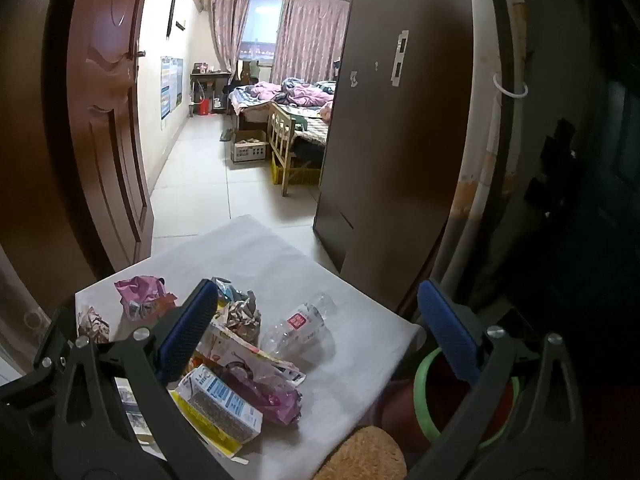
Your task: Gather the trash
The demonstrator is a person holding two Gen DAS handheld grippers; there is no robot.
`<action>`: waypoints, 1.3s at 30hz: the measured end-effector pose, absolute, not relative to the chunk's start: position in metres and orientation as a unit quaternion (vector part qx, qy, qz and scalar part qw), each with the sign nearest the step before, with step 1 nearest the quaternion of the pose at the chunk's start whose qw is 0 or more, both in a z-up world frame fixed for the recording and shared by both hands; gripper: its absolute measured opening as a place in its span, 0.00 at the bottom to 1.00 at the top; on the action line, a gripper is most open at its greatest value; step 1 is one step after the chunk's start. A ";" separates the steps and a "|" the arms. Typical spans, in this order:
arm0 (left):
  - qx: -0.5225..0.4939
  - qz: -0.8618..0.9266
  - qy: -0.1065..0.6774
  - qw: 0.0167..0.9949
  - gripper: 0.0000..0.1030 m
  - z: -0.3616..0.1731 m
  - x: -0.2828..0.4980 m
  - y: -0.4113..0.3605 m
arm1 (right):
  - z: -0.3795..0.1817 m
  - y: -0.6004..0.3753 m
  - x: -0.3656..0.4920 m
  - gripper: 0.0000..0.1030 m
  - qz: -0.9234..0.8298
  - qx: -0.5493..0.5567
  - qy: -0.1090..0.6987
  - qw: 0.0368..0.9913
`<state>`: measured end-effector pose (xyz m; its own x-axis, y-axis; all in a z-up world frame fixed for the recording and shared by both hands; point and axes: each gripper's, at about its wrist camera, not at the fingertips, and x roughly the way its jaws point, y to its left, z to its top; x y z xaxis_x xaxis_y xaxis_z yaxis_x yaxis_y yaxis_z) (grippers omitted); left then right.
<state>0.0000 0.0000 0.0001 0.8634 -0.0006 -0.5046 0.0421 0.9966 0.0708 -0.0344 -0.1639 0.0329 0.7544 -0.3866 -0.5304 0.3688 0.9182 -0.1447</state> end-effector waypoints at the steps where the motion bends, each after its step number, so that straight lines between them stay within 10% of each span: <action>1: 0.037 -0.012 0.260 0.965 0.92 0.000 0.000 0.000 | 0.033 -0.164 -0.035 0.96 -0.202 -0.015 0.285 0.937; 39: 0.035 -0.014 0.260 0.965 0.92 0.000 -0.001 -0.001 | 0.034 -0.166 -0.037 0.96 -0.202 -0.007 0.279 0.939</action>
